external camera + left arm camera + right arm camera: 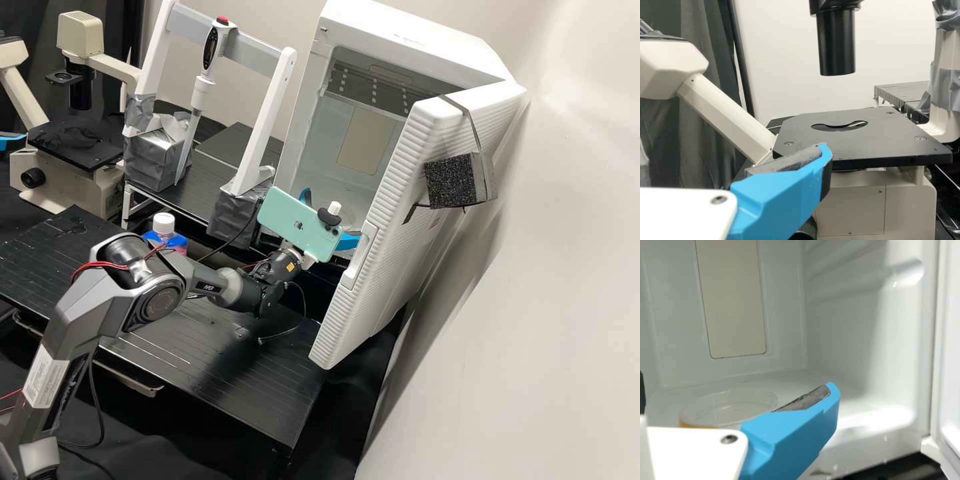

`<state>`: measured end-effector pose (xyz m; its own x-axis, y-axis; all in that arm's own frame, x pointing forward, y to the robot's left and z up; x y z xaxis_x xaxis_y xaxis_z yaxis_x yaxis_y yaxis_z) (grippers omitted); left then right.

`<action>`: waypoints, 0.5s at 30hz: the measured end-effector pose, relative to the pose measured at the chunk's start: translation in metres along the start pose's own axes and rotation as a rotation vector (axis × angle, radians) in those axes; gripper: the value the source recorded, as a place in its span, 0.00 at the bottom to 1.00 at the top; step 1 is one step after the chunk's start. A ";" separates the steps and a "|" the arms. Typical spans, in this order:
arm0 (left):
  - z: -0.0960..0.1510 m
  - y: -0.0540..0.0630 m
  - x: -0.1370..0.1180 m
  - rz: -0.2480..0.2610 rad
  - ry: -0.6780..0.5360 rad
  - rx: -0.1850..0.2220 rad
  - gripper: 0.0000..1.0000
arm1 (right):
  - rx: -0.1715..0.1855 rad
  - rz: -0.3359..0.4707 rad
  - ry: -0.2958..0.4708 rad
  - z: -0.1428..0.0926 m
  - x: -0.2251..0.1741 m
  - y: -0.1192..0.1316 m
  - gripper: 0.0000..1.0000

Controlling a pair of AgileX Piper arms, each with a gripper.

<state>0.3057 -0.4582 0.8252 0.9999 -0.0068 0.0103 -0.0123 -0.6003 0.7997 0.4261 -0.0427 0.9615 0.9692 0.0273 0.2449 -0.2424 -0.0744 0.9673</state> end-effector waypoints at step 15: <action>0.000 0.000 0.000 0.000 0.000 0.000 1.00 | -0.042 -0.090 -0.006 0.001 0.011 -0.008 1.00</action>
<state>0.3057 -0.4582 0.8252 0.9999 -0.0068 0.0103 -0.0123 -0.6003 0.7997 0.4388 -0.0428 0.9567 0.9873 0.0258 0.1567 -0.1559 -0.0305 0.9873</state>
